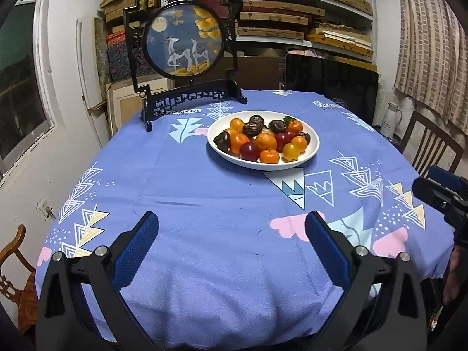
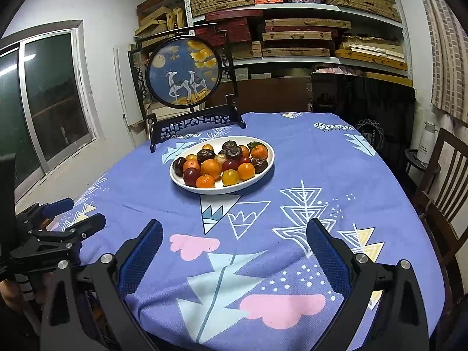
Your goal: Organize fruits
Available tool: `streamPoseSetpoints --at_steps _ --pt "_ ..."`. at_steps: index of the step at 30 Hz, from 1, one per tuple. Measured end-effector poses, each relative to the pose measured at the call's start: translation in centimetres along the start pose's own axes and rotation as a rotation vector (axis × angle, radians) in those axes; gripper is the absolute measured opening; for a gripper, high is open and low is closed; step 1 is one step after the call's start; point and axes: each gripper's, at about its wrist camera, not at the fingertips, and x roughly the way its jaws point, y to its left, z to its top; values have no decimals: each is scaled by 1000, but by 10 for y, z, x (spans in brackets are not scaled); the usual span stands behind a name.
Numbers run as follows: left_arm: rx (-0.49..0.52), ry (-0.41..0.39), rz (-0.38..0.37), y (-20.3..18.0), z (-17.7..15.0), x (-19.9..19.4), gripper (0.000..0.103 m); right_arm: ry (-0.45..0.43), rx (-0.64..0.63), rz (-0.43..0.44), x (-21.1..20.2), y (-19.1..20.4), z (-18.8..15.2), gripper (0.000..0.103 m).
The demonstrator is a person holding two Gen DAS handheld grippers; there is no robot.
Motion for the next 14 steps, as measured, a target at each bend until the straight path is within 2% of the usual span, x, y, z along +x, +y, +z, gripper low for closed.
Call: streamPoseSetpoints --at_steps 14 --pt "-18 28 31 4 -2 8 98 20 9 -1 5 -3 -4 99"
